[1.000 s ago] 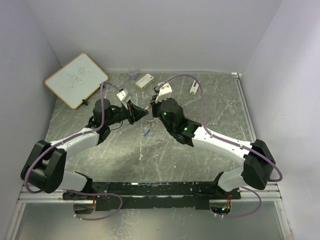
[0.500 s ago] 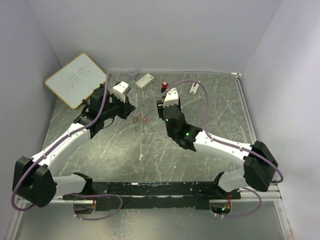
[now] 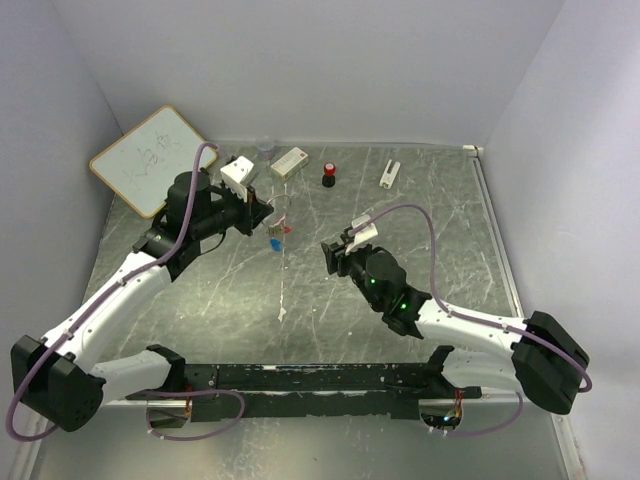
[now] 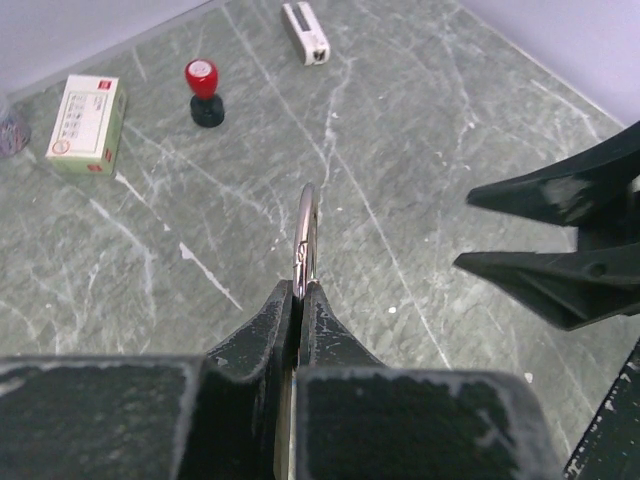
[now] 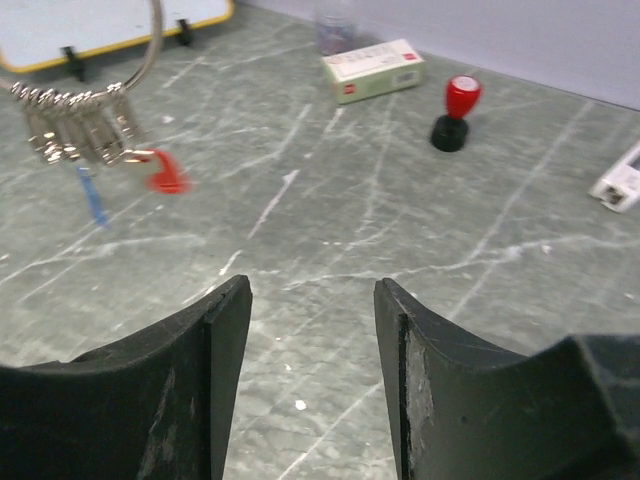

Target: Remove the keys from the keyring

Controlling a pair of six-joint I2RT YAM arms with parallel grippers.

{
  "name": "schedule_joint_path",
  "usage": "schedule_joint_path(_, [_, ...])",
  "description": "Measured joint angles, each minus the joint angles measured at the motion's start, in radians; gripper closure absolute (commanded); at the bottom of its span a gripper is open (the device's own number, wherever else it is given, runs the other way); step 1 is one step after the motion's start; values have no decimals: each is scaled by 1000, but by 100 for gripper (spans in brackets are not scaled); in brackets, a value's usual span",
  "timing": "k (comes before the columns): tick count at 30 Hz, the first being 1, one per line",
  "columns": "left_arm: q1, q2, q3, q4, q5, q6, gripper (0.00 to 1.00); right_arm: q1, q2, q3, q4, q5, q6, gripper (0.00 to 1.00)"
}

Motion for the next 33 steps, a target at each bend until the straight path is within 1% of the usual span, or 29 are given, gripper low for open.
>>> schedule_joint_path(5, [-24, -36, 17, -2, 42, -1, 92, 0, 21, -4, 89, -96, 0, 55])
schedule_joint_path(10, [-31, -79, 18, 3, 88, -12, 92, -1, 47, 5, 134, -150, 0, 55])
schedule_joint_path(21, [-35, -102, 18, 24, 123, -45, 90, -1, 85, 40, 145, -222, 17, 56])
schedule_joint_path(33, [-35, -102, 18, 53, 142, -69, 90, -1, 109, 57, 158, -247, 20, 56])
